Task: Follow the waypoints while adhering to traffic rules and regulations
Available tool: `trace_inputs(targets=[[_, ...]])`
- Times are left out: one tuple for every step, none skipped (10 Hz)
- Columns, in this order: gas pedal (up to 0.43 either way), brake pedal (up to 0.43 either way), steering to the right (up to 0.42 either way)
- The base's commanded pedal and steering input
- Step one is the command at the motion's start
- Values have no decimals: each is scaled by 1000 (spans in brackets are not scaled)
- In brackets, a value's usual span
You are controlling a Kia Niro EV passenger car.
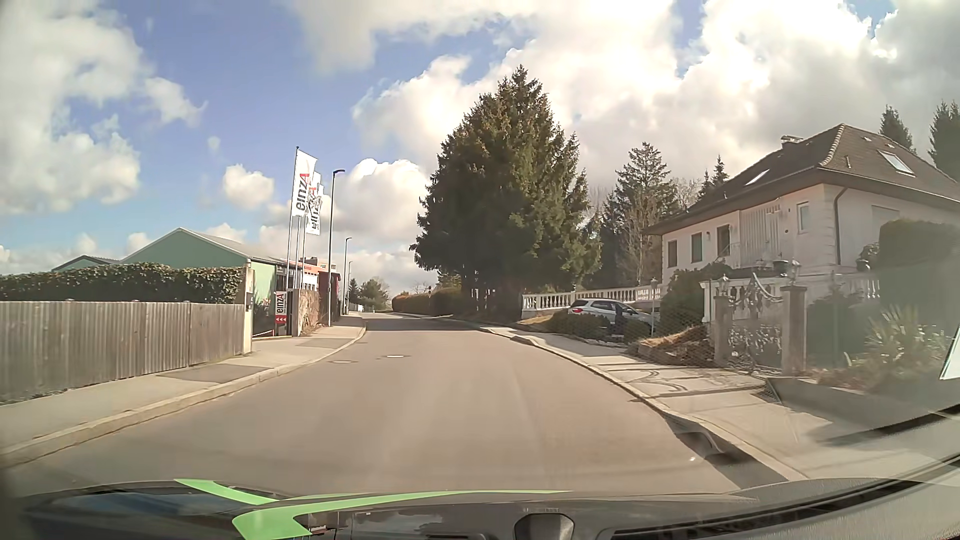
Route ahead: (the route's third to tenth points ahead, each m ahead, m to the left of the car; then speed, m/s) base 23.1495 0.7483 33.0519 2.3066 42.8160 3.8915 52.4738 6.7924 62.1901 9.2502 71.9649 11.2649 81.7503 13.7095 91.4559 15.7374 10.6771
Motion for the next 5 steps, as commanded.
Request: trace_inputs(targets=[[157,0,-11],[157,0,-14],[157,0,-15],[157,0,-19],[157,0,-21]])
